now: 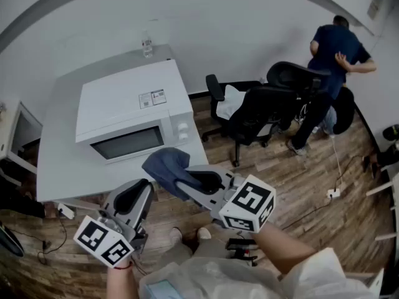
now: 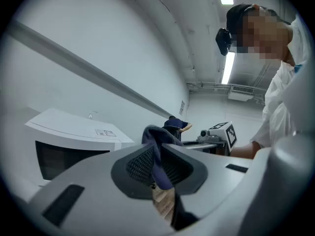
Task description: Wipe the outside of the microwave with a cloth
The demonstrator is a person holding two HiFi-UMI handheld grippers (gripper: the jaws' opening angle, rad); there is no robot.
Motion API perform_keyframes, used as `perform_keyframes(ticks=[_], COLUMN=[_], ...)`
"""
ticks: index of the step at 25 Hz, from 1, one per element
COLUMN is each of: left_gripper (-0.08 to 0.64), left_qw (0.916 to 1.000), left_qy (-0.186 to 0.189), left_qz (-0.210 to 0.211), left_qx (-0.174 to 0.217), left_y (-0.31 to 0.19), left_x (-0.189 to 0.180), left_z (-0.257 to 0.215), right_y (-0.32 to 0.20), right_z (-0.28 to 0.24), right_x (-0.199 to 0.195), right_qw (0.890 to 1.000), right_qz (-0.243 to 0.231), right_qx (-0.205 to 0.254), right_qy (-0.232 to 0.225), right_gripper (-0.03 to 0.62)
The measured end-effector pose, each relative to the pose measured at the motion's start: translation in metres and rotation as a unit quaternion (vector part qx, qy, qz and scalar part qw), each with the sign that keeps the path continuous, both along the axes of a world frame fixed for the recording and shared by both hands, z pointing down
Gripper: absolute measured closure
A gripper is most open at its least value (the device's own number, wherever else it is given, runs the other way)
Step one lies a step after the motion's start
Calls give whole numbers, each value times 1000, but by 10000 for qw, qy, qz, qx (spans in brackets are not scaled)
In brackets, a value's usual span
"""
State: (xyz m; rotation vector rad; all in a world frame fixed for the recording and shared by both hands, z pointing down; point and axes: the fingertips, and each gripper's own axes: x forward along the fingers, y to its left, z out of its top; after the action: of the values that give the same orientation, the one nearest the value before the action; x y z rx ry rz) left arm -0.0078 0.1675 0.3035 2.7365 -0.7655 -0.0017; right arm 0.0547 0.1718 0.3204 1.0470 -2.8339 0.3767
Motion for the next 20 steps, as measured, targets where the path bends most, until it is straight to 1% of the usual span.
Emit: perform_keyframes(ticks=[11,14,17,20], left_gripper=[517,517,517,517], left_qw=[10000,9999,9999,9998], left_qy=[15,13,17,18], left_qz=[-70,-103,-145,-175], left_qx=[4,5,28,51], left_y=[-1,-2,-4,-6], left_x=[2,0,-1,0], left_z=[-2,-1,-2,-5], right_y=[0,-2,-5,-6], right_z=[4,1,-6,-10], right_x=[-2,-2,-1,0], right_qw=[9999,9999,9996,9987], right_qz=[-115,-104,-53,-11], right_qx=[-7,51,149,108], right_qy=[16,-10,-247,-489], right_gripper=[503,503,503,502])
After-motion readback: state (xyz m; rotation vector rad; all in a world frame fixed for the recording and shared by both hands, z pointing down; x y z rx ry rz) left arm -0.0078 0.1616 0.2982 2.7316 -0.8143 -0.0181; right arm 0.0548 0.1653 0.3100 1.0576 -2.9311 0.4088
